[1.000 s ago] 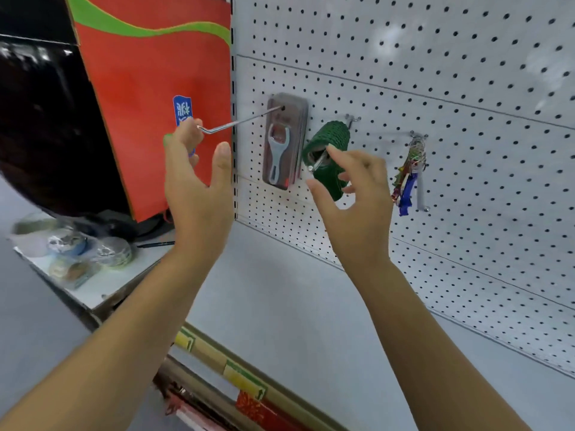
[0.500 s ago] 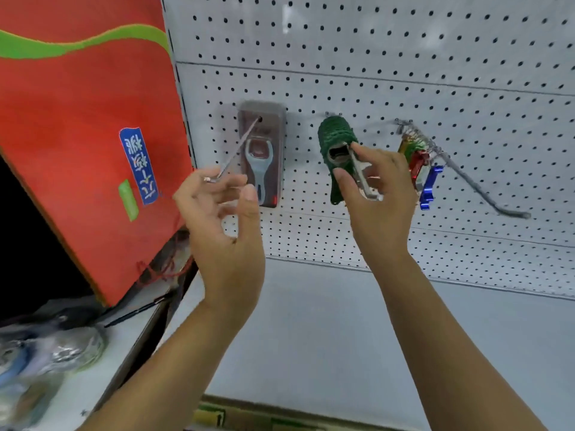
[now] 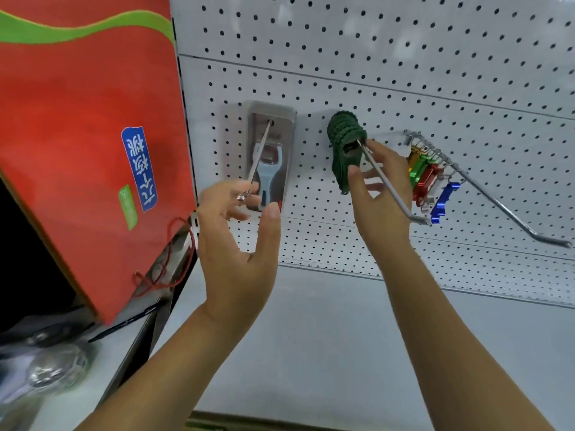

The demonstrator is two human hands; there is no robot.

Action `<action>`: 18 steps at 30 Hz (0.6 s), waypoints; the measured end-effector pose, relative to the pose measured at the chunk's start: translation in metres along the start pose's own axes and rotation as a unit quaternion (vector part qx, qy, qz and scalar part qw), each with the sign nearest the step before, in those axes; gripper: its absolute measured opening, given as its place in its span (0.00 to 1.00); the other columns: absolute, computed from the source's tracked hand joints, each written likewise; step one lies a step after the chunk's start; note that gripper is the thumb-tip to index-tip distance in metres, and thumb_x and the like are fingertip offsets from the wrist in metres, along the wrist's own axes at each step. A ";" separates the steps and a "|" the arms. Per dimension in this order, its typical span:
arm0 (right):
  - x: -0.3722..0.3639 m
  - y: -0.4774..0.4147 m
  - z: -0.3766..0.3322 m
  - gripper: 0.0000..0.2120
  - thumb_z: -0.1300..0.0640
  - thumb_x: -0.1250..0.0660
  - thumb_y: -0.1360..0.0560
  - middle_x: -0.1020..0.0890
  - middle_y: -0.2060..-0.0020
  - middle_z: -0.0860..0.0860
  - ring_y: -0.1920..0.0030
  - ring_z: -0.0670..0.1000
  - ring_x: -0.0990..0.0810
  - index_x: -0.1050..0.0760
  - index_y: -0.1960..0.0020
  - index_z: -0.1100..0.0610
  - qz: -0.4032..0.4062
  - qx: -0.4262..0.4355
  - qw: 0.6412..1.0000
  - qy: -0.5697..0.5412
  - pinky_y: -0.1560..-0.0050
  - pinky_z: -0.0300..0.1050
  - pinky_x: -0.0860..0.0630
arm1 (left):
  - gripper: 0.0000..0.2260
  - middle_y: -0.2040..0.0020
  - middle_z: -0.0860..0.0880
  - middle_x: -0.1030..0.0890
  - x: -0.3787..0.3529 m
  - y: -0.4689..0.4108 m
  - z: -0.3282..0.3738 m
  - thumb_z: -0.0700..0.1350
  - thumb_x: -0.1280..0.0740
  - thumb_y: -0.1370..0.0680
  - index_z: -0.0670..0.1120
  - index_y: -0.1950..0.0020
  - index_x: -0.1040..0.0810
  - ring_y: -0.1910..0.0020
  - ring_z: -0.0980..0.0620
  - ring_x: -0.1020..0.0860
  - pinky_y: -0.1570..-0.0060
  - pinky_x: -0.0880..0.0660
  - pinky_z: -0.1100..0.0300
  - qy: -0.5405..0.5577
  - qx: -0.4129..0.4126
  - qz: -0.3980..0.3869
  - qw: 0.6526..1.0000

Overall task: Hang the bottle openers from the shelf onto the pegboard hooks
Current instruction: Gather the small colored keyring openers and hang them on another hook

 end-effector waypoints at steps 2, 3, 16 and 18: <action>-0.002 0.020 -0.001 0.15 0.53 0.31 0.21 0.23 0.43 0.48 0.50 0.45 0.21 0.27 0.36 0.48 0.078 -0.045 0.996 -0.025 0.52 0.38 0.23 | 0.12 0.41 0.41 0.25 0.006 -0.002 0.000 0.39 0.33 0.20 0.49 0.39 0.29 0.44 0.39 0.23 0.49 0.25 0.50 -0.022 -0.038 0.009 0.999; -0.005 0.032 -0.002 0.13 0.53 0.31 0.21 0.21 0.46 0.50 0.53 0.43 0.21 0.27 0.38 0.50 0.114 -0.068 0.990 -0.041 0.55 0.36 0.24 | 0.10 0.40 0.40 0.25 0.009 -0.005 0.000 0.38 0.34 0.20 0.46 0.40 0.28 0.41 0.42 0.24 0.46 0.26 0.53 -0.034 -0.062 0.013 0.997; -0.113 0.000 -0.029 0.28 0.54 0.22 0.29 0.27 0.41 0.52 0.46 0.50 0.23 0.27 0.32 0.53 -0.023 0.111 0.993 0.031 0.45 0.42 0.23 | 0.05 0.44 0.49 0.17 0.043 -0.031 -0.001 0.35 0.27 0.23 0.38 0.48 0.17 0.46 0.45 0.19 0.44 0.25 0.57 -0.099 -0.136 -0.074 0.983; -0.128 -0.012 -0.027 0.27 0.55 0.22 0.30 0.28 0.41 0.52 0.46 0.52 0.21 0.26 0.33 0.52 -0.025 0.115 0.992 0.050 0.47 0.49 0.20 | 0.04 0.45 0.47 0.16 0.043 -0.031 -0.001 0.35 0.27 0.23 0.38 0.49 0.16 0.47 0.44 0.19 0.44 0.24 0.56 -0.094 -0.135 -0.079 0.983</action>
Point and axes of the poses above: each hand's wrist, its own y-axis away from the middle knuckle, its own x-axis out of the back of the hand, z = x × y, the point moved 2 cm from there along -y, towards the middle knuckle
